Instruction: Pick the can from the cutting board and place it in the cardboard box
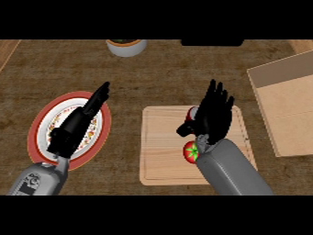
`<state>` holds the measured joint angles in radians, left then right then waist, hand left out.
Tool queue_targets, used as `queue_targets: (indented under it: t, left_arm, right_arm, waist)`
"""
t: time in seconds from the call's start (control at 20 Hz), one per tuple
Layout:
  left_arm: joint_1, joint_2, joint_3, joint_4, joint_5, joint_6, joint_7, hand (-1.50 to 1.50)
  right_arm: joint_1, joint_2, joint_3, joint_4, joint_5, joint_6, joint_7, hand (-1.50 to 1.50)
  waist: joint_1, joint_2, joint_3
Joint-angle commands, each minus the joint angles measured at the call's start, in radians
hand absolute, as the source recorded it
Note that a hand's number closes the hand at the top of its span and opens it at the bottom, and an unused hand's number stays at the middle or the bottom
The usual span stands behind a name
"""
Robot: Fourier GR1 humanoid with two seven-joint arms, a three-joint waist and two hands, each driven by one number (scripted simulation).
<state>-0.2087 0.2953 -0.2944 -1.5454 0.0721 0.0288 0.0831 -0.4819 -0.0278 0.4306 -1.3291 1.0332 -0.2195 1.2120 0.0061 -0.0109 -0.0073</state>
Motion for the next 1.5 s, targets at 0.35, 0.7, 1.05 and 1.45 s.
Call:
queue_targets:
  t: [0.35, 0.7, 1.05, 1.45]
  left_arm:
    - [-0.012, -0.026, 0.009, 0.039, -0.013, -0.006, -0.037, 0.00]
    - [-0.015, -0.004, 0.040, 0.044, 0.006, -0.049, -0.040, 0.00]
    - [-0.007, -0.067, -0.007, 0.052, -0.048, -0.008, -0.044, 0.00]
    - [-0.052, -0.094, 0.004, 0.050, -0.065, 0.012, 0.000, 0.00]
  right_arm:
    - [-0.027, 0.027, -0.004, 0.101, -0.023, -0.010, 0.275, -1.50]
    - [-0.016, 0.027, 0.029, 0.086, 0.023, -0.013, 0.275, -1.50]
    - [0.004, 0.027, 0.059, 0.116, -0.042, -0.032, 0.275, -1.50]
    - [-0.063, 0.027, 0.013, 0.192, -0.094, -0.016, 0.275, -1.50]
  waist:
    - [0.010, 0.010, 0.006]
    - [0.002, 0.008, 0.006]
    - [0.007, 0.009, 0.007]
    - [0.005, 0.012, 0.007]
